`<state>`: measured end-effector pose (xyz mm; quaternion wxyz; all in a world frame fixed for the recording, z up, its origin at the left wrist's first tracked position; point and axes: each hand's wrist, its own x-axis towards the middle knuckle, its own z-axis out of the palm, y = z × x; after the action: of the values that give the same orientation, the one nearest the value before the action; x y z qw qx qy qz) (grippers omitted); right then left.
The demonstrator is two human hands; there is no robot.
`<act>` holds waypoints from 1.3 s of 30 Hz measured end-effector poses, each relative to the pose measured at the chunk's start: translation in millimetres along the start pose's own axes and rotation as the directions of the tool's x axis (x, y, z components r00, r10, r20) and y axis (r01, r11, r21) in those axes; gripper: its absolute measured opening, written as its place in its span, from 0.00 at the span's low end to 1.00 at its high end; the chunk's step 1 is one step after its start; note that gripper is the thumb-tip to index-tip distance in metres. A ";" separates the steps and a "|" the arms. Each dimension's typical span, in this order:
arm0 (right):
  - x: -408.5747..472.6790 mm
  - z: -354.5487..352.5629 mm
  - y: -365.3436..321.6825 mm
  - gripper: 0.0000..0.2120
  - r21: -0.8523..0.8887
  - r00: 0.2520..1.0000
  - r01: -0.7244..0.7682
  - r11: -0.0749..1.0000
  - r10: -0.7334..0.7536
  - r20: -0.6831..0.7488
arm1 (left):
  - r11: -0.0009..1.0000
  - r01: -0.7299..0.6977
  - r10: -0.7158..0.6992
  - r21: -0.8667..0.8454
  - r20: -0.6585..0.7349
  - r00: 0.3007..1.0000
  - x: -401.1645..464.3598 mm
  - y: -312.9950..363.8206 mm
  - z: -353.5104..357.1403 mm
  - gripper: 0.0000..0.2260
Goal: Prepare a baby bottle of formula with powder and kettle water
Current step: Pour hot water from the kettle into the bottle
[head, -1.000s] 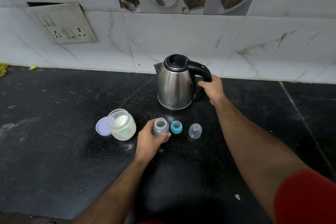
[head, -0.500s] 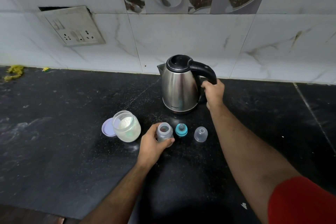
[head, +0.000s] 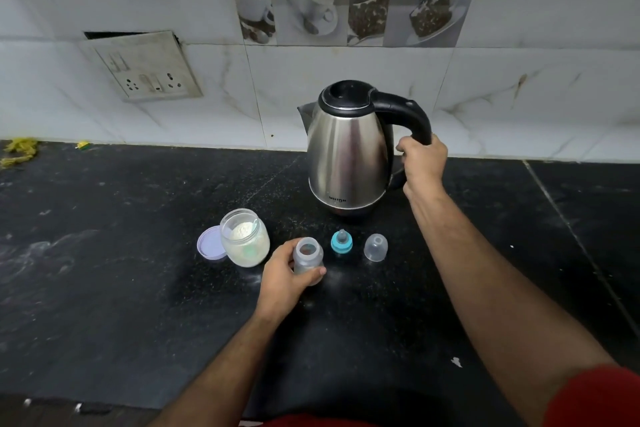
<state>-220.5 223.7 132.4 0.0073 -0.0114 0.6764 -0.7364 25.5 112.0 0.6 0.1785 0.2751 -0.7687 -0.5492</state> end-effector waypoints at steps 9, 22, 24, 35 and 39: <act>-89.9 -54.7 10.3 0.07 0.040 0.989 -0.057 0.998 0.062 -0.134 | 0.999 -0.036 0.036 -0.012 0.065 0.997 -19.6 -13.3 -25.5 0.23; -184.0 -113.5 60.6 0.15 0.077 0.983 -0.096 0.992 0.107 -0.151 | 0.997 -0.077 0.076 0.008 0.122 0.990 -35.4 -35.1 -60.3 0.24; -187.6 -117.9 68.6 0.18 0.047 0.987 -0.096 0.994 0.101 -0.127 | 0.997 -0.077 0.075 0.018 0.117 0.990 -38.7 -35.9 -61.0 0.24; -185.8 -132.3 94.4 0.19 0.004 0.993 -0.084 0.996 0.084 -0.077 | 1.000 -0.004 0.004 0.030 0.004 1.000 -51.1 -31.1 -46.8 0.29; -181.2 -146.7 93.0 0.16 -0.117 0.995 -0.029 0.993 0.039 0.092 | 1.000 0.003 -0.003 0.015 -0.015 1.000 -56.9 -27.3 -41.8 0.26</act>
<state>-43.7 366.7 26.1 0.0511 -0.0351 0.7168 -0.6945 100.5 109.4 -9.6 0.1814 0.2816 -0.7710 -0.5417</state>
